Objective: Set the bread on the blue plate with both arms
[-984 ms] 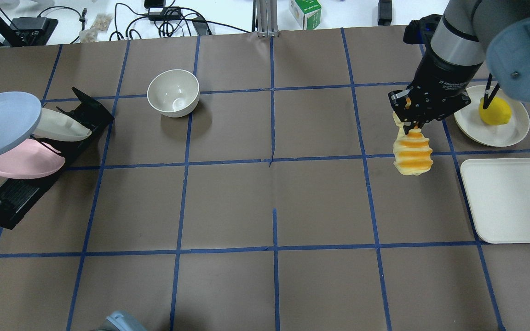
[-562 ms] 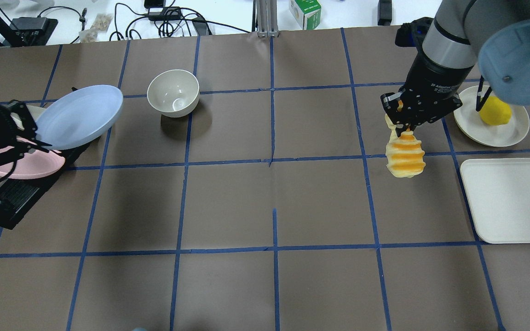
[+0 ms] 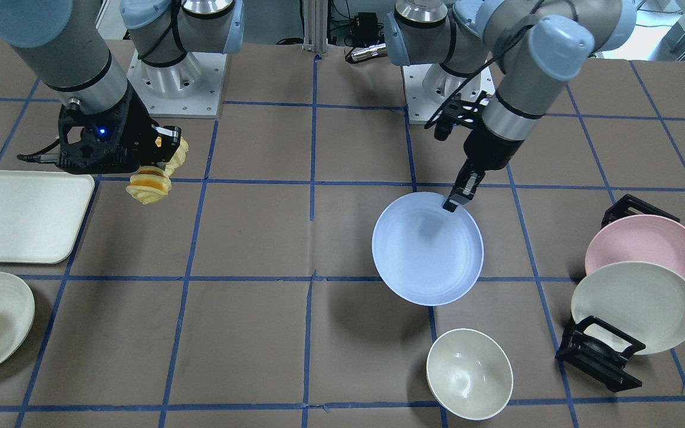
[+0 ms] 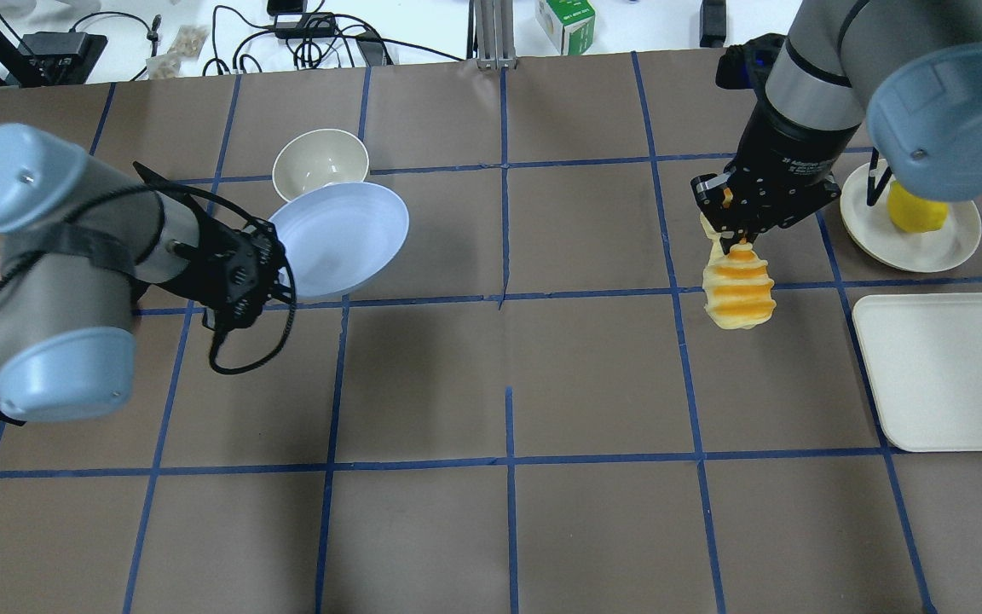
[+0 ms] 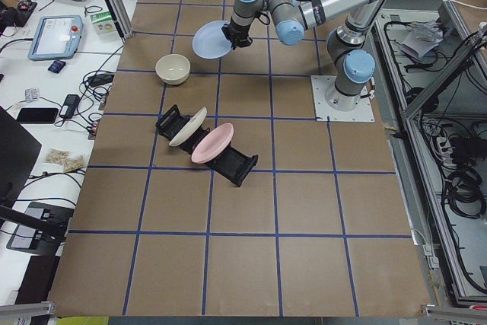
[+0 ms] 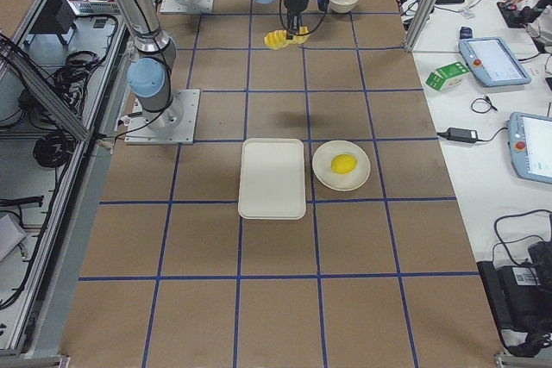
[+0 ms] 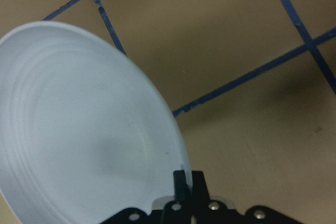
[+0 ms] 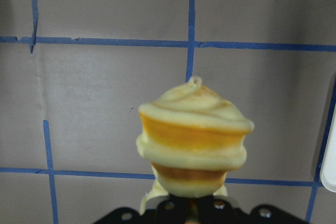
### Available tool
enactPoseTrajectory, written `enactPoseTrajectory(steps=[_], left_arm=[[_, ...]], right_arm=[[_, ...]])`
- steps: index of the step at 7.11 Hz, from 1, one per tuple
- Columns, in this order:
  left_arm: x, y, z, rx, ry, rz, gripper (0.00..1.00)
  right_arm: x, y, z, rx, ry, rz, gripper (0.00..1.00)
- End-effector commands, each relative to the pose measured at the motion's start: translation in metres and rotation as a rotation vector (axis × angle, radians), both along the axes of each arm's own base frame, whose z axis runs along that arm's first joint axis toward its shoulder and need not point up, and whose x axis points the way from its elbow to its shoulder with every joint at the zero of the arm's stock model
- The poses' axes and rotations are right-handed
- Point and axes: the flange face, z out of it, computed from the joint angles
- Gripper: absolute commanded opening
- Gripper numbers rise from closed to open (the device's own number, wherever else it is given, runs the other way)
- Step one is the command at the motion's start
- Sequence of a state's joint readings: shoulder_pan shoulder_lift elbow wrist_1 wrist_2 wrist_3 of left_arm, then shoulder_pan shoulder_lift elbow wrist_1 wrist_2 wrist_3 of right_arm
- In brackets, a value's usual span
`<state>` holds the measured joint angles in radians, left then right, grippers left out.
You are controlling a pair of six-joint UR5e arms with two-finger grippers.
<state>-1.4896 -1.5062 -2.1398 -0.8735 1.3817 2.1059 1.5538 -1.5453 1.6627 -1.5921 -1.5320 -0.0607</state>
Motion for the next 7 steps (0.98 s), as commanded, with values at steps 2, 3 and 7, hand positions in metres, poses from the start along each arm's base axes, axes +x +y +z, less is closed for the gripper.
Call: enactPoseTrajectory(steps=[2,3,7], left_arm=[[-0.110,0.020,-0.060,-0.083,-0.022,0.024,0.00],[-0.131,0.024,-0.080,-0.105,-0.085,-0.005,0.00],[-0.180,0.028,-0.136,-0.127,-0.044,0.019,0.00]], right_arm=[[0.005,0.001,-0.001,0.002,-0.001,0.010,0.00],[0.007,-0.001,-0.003,0.005,-0.021,0.008,0.00],[0.007,-0.010,-0.009,-0.007,-0.029,0.009,0.00]])
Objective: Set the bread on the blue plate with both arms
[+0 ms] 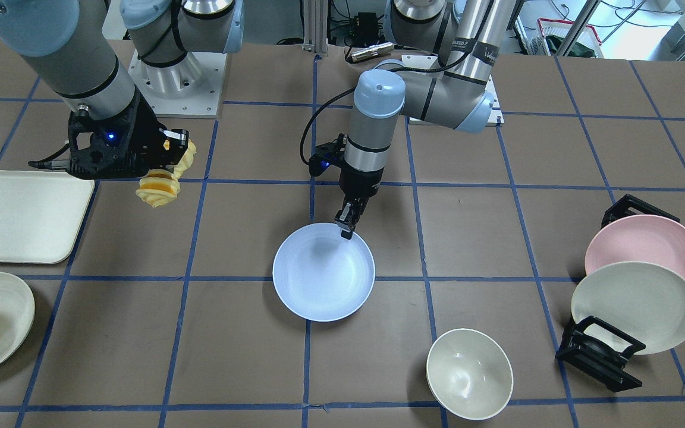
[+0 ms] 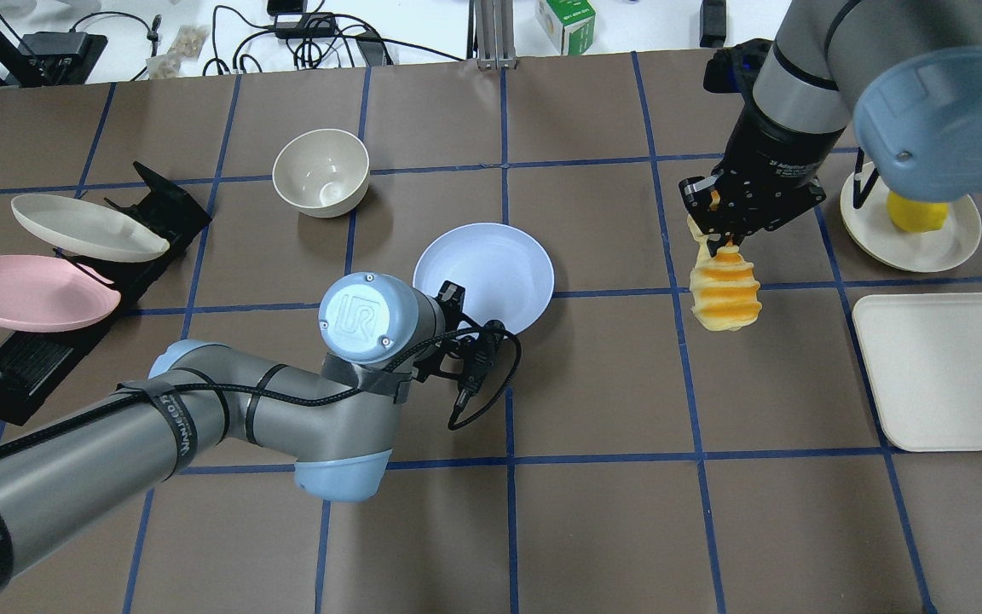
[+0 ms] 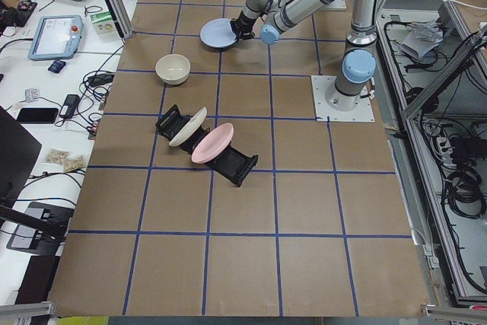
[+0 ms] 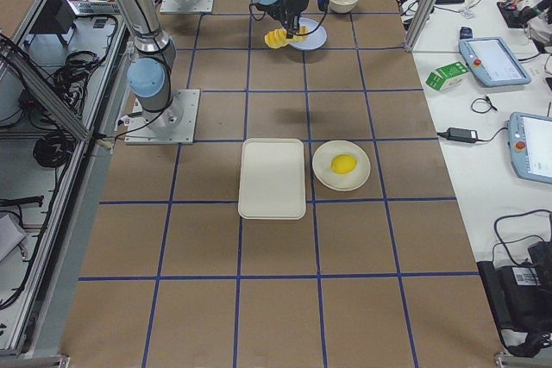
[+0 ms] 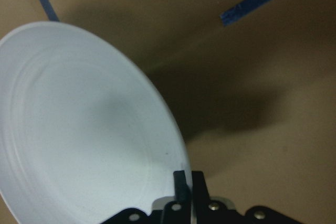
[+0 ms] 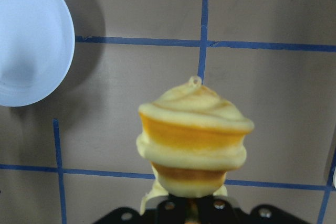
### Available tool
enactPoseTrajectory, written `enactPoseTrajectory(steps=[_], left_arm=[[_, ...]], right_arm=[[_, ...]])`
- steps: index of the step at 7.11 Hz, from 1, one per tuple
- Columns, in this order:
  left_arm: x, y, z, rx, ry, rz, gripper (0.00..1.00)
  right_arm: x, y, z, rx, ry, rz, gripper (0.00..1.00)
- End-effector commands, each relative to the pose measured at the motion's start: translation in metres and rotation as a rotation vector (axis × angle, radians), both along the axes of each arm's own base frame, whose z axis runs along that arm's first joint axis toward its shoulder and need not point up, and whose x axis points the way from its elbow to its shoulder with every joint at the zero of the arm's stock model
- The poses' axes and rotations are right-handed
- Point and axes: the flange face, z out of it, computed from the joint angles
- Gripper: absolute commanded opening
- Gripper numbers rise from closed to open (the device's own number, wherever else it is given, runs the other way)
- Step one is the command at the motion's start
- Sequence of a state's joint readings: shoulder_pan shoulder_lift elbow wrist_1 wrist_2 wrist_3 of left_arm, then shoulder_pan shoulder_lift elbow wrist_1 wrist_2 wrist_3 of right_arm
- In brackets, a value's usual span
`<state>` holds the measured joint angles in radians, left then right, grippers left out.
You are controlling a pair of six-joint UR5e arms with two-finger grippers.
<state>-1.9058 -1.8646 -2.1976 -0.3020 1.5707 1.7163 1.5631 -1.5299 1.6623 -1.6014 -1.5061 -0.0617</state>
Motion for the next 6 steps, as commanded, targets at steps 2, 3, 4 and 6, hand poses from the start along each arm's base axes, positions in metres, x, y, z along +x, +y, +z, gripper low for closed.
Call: enactPoseTrajectory(steps=[2,3,4,6], left_arm=[[-0.026,0.006,-0.025,-0.015,0.051,0.034,0.00],[-0.028,0.008,-0.026,-0.010,0.062,0.056,0.45],[-0.027,0.008,-0.020,-0.023,0.063,0.082,0.99],[-0.020,0.004,0.008,-0.040,0.069,0.097,1.00]], right_arm=[[0.006,-0.034,-0.030,-0.028,-0.045,-0.003,0.00],[0.014,-0.037,-0.037,-0.026,-0.050,-0.008,0.00],[0.030,-0.040,-0.044,-0.031,-0.045,-0.046,0.00],[0.071,-0.049,-0.051,-0.049,-0.043,-0.069,0.00]])
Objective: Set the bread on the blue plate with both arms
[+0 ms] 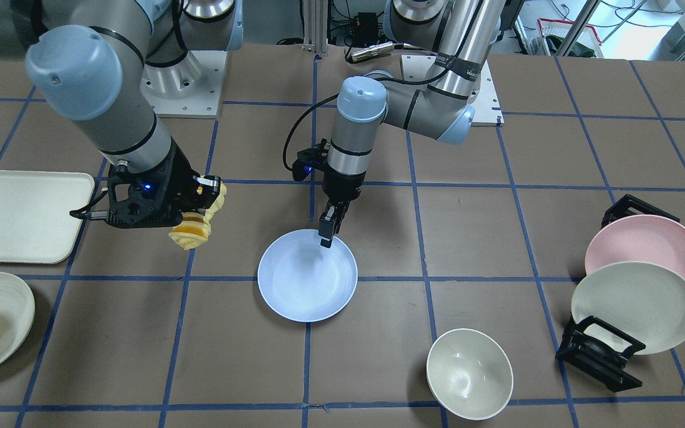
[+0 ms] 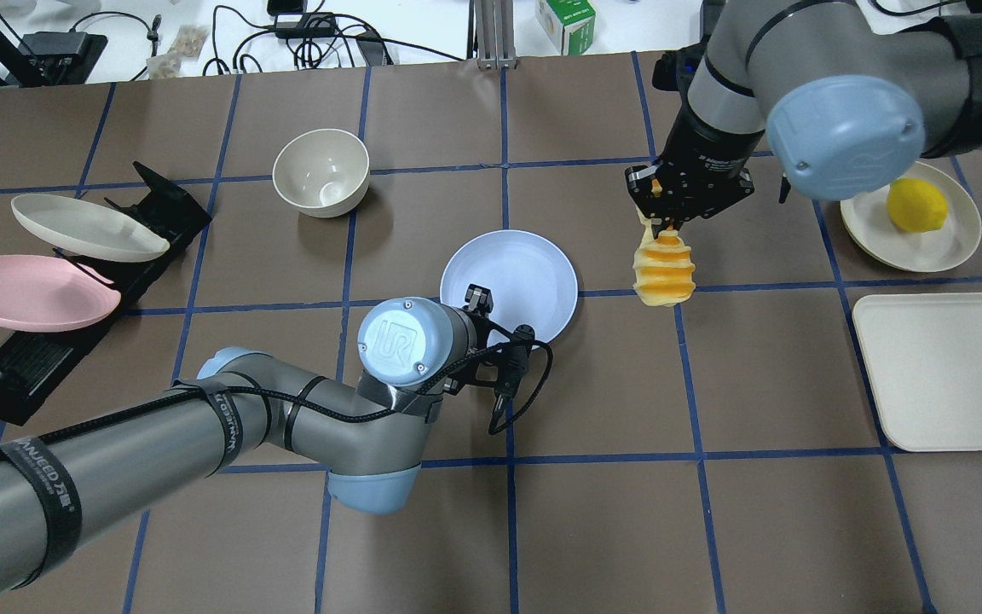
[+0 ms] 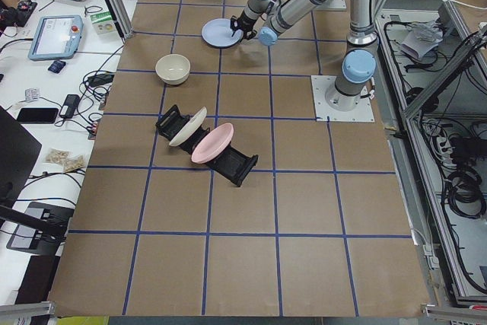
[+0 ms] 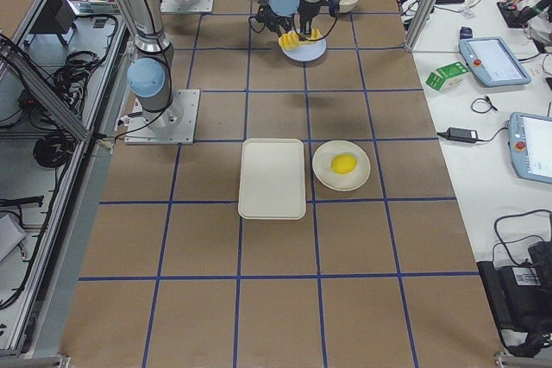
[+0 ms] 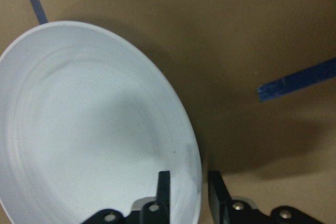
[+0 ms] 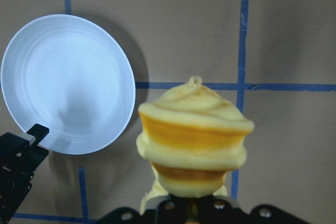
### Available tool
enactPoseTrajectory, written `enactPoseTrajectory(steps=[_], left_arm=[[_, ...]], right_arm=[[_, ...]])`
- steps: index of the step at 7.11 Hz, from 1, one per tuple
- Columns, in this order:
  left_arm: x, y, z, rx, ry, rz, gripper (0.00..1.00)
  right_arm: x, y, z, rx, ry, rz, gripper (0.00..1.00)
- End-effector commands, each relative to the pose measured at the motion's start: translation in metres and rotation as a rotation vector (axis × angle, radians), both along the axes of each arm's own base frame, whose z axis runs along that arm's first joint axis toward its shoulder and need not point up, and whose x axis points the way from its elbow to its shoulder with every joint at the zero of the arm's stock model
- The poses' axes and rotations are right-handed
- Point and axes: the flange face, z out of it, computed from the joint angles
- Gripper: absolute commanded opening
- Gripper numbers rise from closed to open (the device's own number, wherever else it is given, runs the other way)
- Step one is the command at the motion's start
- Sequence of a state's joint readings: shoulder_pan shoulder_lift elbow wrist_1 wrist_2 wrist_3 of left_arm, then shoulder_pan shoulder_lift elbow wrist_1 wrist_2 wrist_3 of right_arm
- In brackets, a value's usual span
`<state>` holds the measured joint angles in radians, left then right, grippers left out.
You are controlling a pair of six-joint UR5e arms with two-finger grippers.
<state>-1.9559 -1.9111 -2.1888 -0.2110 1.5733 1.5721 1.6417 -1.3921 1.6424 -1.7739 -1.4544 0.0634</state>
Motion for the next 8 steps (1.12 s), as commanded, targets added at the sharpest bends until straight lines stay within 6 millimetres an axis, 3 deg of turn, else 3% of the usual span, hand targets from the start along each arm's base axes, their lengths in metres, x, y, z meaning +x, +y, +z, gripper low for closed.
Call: enactPoseTrajectory(steps=[1,2,4,5,7,8], left_arm=[[0.010,-0.015,0.047,0.005,-0.002,0.034,1.00],[0.019,-0.038,0.087,0.081,-0.024,0.073,1.00],[0.027,-0.072,0.183,0.208,-0.066,0.118,1.00],[0.052,-0.090,0.224,0.251,-0.061,0.171,1.00],[0.062,-0.077,0.267,0.269,-0.051,0.232,1.00],[0.069,-0.069,0.267,0.296,-0.051,0.276,1.00]], right_arm=[[0.045,-0.021,-0.007,-0.007,0.002,-0.037,0.00],[0.070,-0.038,-0.014,-0.002,0.004,-0.054,0.00],[0.115,-0.058,-0.053,0.015,0.012,-0.048,0.00],[0.127,-0.058,-0.072,0.041,0.018,-0.032,0.00],[0.156,-0.050,-0.115,0.110,0.046,-0.045,0.00],[0.159,-0.050,-0.128,0.128,0.052,-0.042,0.00]])
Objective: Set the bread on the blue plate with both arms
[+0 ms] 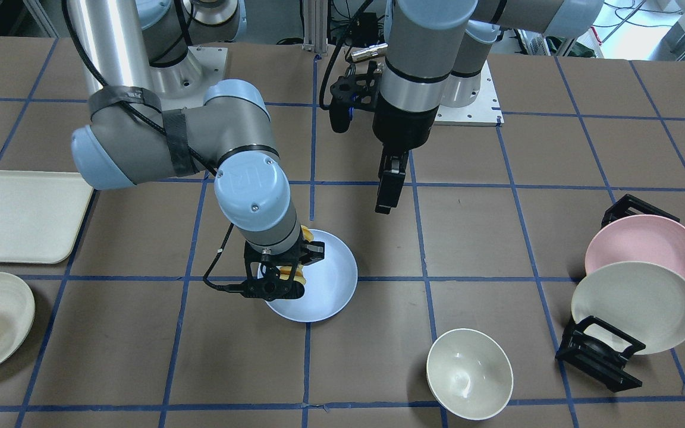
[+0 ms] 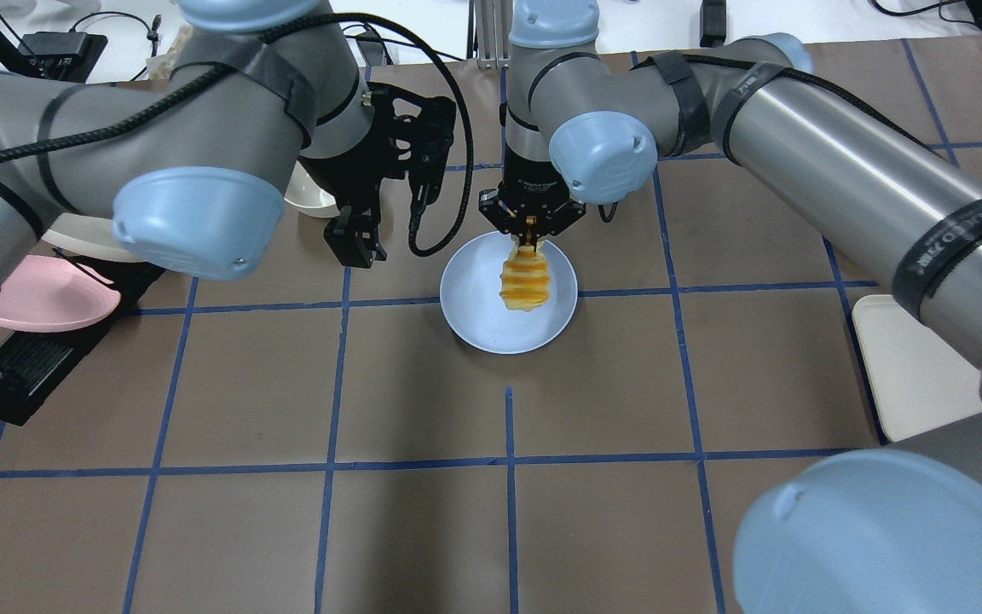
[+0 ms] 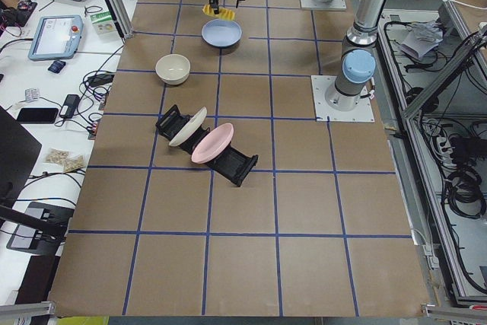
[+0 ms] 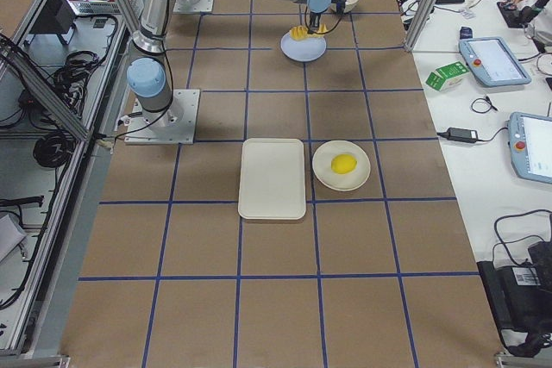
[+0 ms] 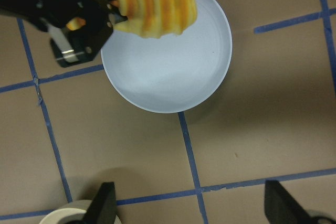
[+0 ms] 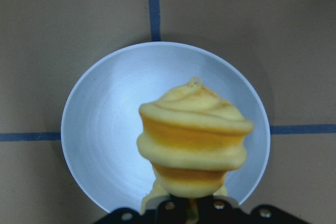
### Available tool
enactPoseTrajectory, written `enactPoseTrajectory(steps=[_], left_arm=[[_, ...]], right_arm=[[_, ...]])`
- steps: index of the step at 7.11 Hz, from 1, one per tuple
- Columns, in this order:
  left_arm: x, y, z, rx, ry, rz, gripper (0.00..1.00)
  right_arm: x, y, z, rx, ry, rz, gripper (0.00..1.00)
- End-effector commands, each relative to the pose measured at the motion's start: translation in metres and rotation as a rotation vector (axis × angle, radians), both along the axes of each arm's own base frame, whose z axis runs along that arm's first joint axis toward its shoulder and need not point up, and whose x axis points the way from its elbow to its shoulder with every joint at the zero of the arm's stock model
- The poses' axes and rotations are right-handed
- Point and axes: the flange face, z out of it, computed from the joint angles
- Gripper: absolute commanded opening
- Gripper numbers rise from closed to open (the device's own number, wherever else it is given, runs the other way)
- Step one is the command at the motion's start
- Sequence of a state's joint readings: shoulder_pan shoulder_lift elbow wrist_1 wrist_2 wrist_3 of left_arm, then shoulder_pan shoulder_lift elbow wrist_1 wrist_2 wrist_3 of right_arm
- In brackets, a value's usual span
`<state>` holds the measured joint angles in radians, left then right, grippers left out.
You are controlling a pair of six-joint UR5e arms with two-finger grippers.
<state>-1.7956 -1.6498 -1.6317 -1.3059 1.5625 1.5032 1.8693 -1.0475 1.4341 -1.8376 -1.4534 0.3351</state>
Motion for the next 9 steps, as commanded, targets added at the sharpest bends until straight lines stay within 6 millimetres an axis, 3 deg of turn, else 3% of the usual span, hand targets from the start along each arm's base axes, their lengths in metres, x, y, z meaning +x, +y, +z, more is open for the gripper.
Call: enactPoseTrajectory(steps=[1,2,3,4,5,6,7,8,9], left_arm=[[0.011,0.022,0.023,0.051,-0.003,0.109,1.00],[0.018,0.032,0.036,0.056,-0.001,0.231,1.00],[0.029,0.030,0.047,0.018,0.031,0.404,1.00],[0.049,0.026,0.045,0.012,0.033,0.526,1.00],[0.058,0.028,0.051,0.002,0.057,0.690,1.00],[0.064,0.024,0.059,-0.007,0.100,0.956,1.00],[0.065,0.019,0.065,-0.018,0.156,1.137,1.00],[0.073,0.006,0.067,-0.079,0.217,1.207,1.00],[0.094,-0.004,0.066,-0.099,0.229,1.262,1.00]], right_arm=[[0.012,0.003,-0.028,0.042,0.015,0.002,0.00],[0.027,0.009,-0.041,0.062,0.008,0.021,0.00],[0.037,0.010,-0.050,0.053,-0.002,0.032,0.00],[0.037,0.010,-0.060,0.065,0.005,0.033,0.00],[0.036,0.012,-0.065,0.077,0.009,0.031,0.17],[0.035,0.015,-0.070,0.088,0.012,0.031,0.26],[0.035,0.015,-0.070,0.086,0.012,0.034,0.71],[0.036,0.013,-0.066,0.076,0.010,0.036,0.93],[0.033,0.012,-0.061,0.064,0.019,0.030,0.99]])
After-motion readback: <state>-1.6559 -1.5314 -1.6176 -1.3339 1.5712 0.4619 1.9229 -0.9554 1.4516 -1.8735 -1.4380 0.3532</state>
